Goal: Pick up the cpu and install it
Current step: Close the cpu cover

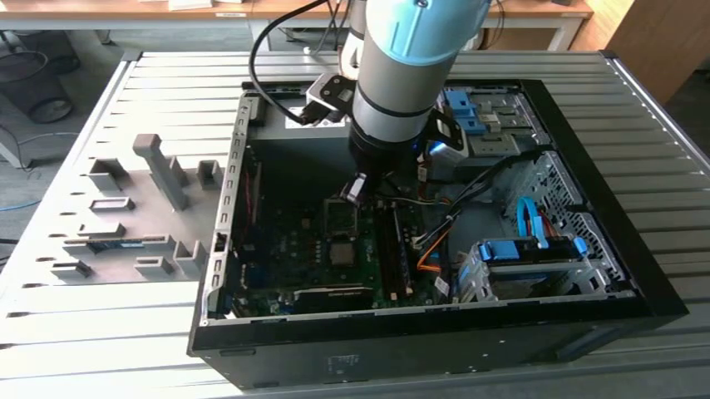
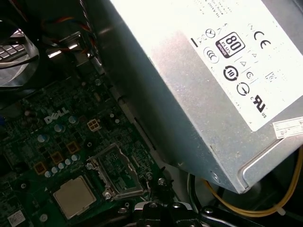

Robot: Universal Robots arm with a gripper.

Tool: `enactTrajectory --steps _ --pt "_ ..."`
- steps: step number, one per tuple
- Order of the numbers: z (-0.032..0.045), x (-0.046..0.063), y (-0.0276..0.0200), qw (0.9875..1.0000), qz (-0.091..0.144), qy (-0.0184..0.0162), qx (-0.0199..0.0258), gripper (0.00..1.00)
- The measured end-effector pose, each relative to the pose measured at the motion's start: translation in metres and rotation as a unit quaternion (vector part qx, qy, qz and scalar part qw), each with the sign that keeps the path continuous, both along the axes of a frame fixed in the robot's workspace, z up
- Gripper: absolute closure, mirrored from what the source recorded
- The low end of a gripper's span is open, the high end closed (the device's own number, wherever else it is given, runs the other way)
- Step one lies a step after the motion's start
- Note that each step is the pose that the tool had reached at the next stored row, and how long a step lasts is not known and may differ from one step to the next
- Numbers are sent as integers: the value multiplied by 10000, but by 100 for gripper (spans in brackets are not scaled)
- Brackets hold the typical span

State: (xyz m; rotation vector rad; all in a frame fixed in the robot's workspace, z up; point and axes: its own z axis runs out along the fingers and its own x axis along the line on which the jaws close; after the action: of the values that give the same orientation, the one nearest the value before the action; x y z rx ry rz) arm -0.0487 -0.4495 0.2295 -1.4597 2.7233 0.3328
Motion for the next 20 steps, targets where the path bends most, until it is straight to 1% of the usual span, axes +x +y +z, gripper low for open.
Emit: enactTrajectory --steps 3,10,20 --pt "13 -1 1 10000 0 -1 2 90" --pt "18 -27 1 10000 0 -11 3 90" --pt "30 -50 1 10000 1 -16 4 90"
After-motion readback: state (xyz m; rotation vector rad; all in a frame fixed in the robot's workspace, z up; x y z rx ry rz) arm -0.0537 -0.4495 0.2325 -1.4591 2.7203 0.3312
